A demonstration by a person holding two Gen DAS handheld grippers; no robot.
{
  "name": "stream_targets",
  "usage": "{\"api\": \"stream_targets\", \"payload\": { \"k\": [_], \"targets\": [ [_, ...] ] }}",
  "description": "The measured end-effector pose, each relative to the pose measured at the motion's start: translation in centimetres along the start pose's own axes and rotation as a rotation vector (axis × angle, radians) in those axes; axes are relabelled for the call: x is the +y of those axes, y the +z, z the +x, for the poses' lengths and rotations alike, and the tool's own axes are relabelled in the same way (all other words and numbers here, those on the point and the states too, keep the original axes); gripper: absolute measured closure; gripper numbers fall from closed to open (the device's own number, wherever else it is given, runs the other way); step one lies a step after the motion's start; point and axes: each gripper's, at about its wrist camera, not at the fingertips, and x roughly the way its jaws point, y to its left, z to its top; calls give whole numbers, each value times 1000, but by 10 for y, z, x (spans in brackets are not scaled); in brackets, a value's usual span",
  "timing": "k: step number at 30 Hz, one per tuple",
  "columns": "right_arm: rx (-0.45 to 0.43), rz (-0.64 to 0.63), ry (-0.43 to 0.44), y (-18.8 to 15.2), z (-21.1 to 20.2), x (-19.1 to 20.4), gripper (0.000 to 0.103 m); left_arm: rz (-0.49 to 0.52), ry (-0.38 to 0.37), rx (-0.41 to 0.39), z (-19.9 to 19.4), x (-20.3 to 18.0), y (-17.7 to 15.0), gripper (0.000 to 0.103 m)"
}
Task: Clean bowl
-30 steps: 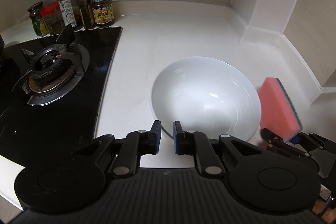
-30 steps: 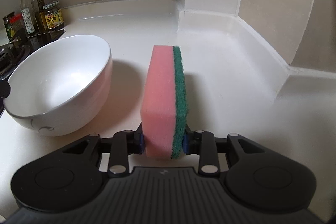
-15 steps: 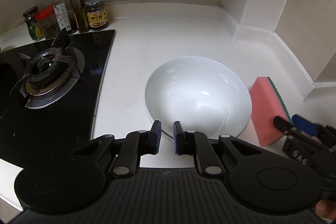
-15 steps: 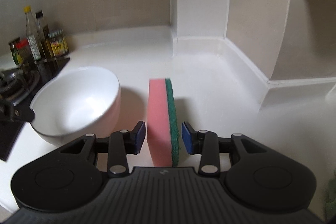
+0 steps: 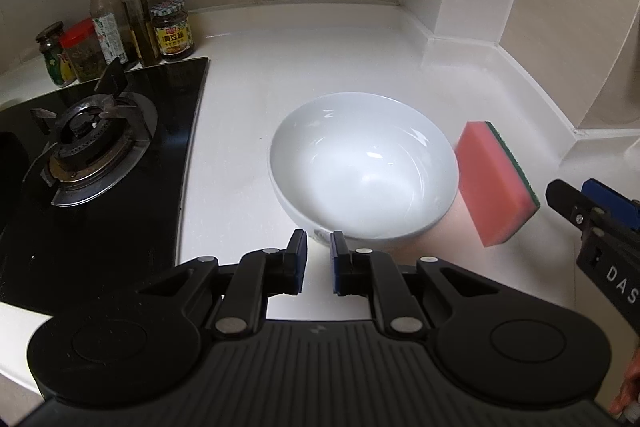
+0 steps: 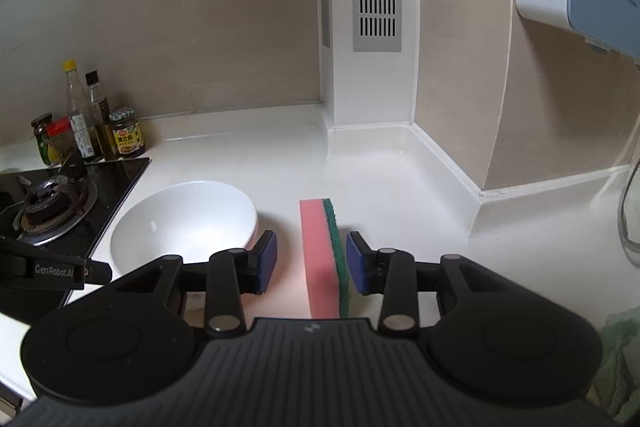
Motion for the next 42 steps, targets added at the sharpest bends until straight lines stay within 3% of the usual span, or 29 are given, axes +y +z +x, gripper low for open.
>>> {"api": "stream_targets", "payload": {
  "k": [12, 25, 42],
  "targets": [
    [39, -46, 91, -25, -41, -15, 70, -47, 61, 17, -30, -24, -36, 90],
    [63, -52, 119, -55, -92, -38, 70, -65, 91, 63, -62, -47, -96, 90],
    [89, -69, 176, -74, -126, -45, 70, -89, 112, 71, -92, -56, -134, 90]
  ]
}}
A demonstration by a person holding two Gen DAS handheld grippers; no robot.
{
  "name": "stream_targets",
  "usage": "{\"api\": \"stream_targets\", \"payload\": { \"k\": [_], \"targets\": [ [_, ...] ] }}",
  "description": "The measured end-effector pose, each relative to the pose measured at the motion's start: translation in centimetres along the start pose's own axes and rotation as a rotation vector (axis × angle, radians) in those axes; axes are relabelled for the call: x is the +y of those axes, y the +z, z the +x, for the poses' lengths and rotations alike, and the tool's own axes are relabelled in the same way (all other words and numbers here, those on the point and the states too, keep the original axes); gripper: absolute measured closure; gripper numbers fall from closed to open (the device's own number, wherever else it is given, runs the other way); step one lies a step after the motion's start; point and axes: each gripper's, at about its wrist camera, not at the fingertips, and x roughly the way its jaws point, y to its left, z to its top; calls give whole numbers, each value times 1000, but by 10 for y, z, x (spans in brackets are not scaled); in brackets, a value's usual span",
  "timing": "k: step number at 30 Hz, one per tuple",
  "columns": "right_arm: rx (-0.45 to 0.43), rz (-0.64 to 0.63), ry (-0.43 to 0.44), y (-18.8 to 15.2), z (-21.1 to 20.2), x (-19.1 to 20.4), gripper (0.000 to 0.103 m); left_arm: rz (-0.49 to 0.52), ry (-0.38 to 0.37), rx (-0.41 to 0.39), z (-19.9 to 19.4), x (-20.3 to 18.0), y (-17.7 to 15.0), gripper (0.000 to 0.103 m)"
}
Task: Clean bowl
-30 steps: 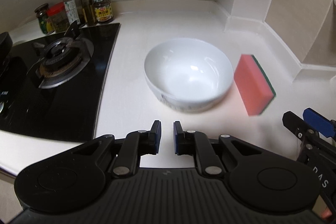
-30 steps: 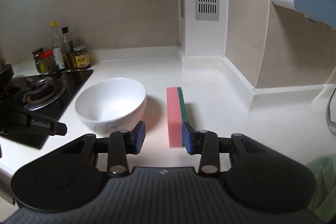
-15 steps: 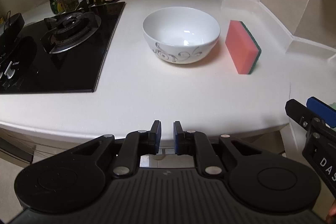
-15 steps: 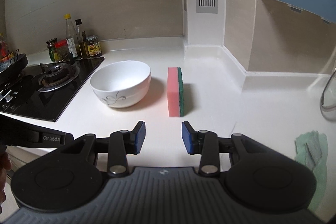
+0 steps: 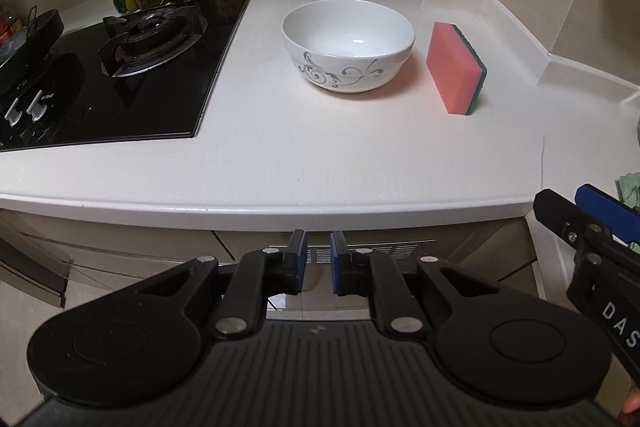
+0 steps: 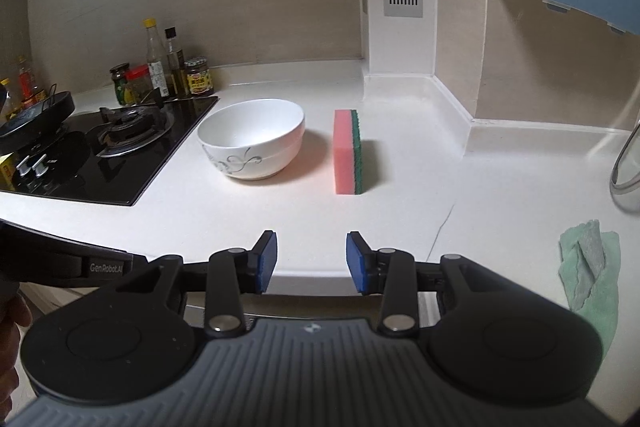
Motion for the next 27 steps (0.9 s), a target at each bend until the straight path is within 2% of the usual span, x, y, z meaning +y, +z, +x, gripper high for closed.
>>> {"api": "stream_targets", "payload": {
  "k": [12, 27],
  "targets": [
    [11, -20, 22, -2, 6, -1, 70, 9, 21, 19, 4, -6, -4, 90],
    [-14, -44, -20, 8, 19, -3, 70, 23, 8, 26, 13, -9, 4, 90]
  ]
}}
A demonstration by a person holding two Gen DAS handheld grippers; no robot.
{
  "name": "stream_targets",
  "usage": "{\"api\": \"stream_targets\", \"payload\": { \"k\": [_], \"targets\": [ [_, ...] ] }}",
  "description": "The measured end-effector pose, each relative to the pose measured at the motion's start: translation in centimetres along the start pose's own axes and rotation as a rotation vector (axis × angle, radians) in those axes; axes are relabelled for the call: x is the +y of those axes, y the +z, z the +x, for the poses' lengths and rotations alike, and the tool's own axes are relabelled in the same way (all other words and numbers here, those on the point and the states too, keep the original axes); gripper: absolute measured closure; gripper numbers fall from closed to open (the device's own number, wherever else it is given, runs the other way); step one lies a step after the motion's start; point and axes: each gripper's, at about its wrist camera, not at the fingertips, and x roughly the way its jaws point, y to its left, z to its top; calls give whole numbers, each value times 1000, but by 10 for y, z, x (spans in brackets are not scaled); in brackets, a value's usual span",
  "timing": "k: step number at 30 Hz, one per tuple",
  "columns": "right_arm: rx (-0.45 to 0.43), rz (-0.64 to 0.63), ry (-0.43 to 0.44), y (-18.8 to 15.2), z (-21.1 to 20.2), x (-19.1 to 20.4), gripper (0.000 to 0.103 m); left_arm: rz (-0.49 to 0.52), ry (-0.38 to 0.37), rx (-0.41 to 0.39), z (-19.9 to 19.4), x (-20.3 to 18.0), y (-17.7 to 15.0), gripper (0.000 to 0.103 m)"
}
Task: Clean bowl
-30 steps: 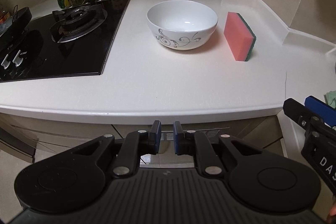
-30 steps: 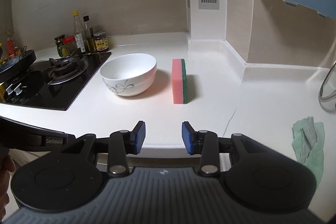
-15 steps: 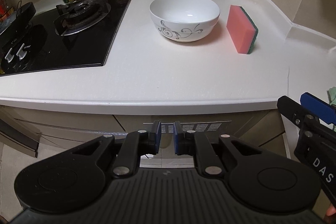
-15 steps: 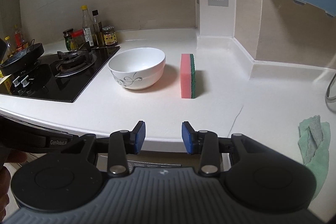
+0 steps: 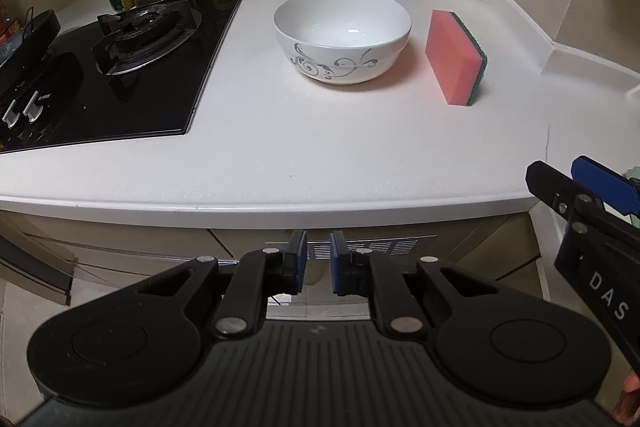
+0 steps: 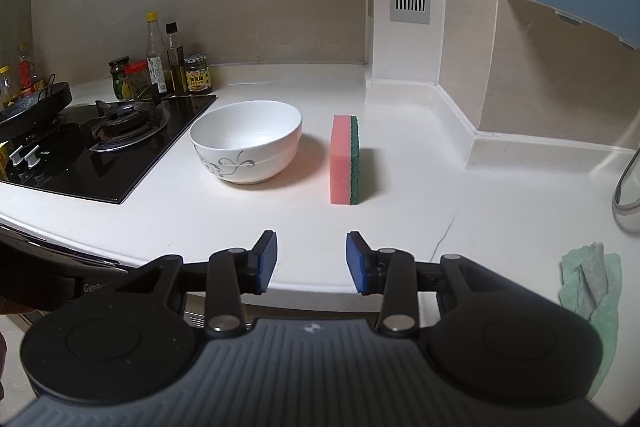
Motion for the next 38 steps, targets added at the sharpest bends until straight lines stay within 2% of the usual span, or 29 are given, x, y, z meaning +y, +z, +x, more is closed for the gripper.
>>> {"api": "stream_targets", "payload": {
  "k": [30, 38],
  "targets": [
    [10, -36, 4, 15, 22, 5, 70, -3, -6, -6, 10, 6, 16, 90],
    [14, -39, -7, 16, 26, 1, 70, 2, -8, -16, 13, 3, 21, 93]
  ]
}}
